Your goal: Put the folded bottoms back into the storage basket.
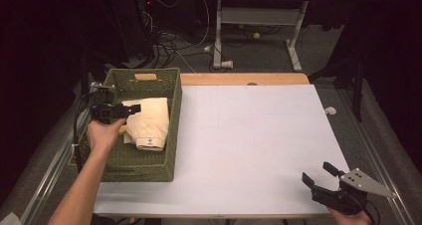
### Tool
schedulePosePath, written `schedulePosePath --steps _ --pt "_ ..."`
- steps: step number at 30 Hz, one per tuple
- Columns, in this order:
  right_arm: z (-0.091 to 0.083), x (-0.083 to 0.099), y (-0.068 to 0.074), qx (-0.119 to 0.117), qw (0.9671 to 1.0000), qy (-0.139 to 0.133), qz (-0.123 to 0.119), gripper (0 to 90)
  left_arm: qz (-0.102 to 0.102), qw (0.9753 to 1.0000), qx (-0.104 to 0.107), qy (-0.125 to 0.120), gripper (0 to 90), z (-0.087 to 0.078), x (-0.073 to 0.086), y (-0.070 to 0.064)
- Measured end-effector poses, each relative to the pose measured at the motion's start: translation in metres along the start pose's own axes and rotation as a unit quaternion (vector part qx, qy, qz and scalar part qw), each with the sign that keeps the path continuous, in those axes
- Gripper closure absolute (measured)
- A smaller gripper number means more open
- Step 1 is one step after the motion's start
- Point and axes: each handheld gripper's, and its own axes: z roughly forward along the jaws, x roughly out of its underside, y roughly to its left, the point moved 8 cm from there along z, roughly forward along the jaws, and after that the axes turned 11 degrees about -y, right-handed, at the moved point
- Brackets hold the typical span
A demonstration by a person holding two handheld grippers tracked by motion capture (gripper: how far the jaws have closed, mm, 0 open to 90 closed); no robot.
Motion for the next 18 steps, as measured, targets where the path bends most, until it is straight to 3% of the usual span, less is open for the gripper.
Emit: schedulePosePath --steps 18 --pt "0.001 0.000 0.000 -0.001 1.0000 0.001 0.000 20.3 0.016 0.9996 0.012 -0.020 23.6 -0.026 -0.003 -0.005"
